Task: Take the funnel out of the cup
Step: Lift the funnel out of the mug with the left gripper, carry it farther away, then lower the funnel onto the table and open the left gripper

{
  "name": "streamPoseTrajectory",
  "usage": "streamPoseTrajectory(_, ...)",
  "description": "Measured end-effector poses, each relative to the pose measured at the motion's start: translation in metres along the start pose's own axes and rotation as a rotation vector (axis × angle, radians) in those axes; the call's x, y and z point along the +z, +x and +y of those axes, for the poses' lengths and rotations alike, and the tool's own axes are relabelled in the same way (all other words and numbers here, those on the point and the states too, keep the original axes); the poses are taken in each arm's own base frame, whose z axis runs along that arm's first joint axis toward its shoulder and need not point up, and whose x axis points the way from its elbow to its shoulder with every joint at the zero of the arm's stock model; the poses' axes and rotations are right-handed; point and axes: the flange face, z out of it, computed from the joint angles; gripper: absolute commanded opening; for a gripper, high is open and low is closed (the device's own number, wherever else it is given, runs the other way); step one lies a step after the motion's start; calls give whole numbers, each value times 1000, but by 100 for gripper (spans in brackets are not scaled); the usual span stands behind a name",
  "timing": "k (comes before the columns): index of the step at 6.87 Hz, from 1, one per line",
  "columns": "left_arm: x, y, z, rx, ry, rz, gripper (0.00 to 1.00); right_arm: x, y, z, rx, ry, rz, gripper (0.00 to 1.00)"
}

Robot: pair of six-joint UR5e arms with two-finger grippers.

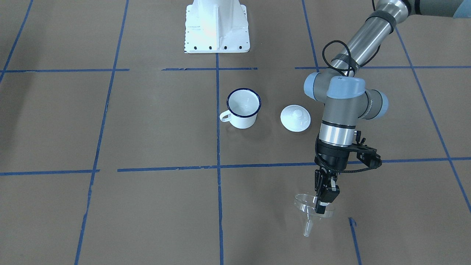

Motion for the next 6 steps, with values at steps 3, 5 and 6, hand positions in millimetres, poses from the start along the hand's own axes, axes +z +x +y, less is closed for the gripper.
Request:
streamPoseTrajectory(3,10,-17,-5,-12,13,-31,0,0,0,0,0,0,0,100)
streamPoseTrajectory(5,11,-28,-5,-7,14,-42,24,0,0,0,0,0,0,100)
streamPoseTrajectory(6,11,-31,-4,-3,13,-45,61,0,0,0,0,0,0,100)
